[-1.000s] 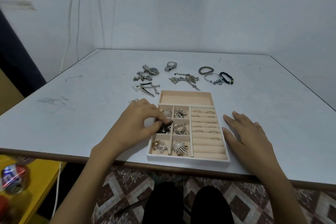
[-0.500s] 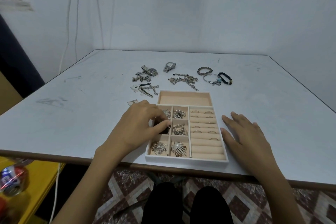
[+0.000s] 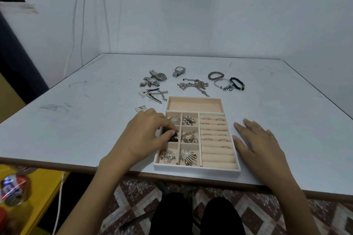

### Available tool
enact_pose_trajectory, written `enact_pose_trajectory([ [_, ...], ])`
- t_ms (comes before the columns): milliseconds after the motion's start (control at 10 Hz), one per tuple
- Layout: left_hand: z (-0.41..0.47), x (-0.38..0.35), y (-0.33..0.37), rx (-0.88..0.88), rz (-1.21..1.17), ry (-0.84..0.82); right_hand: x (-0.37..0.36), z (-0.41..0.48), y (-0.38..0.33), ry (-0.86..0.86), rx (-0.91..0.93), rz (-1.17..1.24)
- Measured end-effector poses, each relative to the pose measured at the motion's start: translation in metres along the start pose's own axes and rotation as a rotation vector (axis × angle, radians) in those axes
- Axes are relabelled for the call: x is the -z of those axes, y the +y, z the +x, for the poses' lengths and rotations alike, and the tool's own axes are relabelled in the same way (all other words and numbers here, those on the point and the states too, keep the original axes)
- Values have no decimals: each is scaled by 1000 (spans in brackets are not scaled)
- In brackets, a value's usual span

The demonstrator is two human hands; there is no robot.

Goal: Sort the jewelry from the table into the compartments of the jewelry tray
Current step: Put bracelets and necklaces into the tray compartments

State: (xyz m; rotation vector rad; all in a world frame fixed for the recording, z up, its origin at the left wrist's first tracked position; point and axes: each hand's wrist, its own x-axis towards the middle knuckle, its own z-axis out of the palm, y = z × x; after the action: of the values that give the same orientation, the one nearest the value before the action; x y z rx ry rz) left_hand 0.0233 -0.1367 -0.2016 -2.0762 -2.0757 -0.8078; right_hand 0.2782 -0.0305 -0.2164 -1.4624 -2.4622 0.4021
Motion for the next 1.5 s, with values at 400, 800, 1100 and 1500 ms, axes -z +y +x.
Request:
enact_pose_trajectory([
  [400,3,0,-4,-91,-21,7,1,-1,0,-7,0,-2],
  [800,7,-7,-10,-54,-211,88,1,-1,-1,-10,-3,-5],
  [1100,48,-6,-65,508,-121,271,2,-1,-2,-15,0,-6],
  [1500,106,-25,-105,565,201,87,3,2,-2,-29,-10,-21],
])
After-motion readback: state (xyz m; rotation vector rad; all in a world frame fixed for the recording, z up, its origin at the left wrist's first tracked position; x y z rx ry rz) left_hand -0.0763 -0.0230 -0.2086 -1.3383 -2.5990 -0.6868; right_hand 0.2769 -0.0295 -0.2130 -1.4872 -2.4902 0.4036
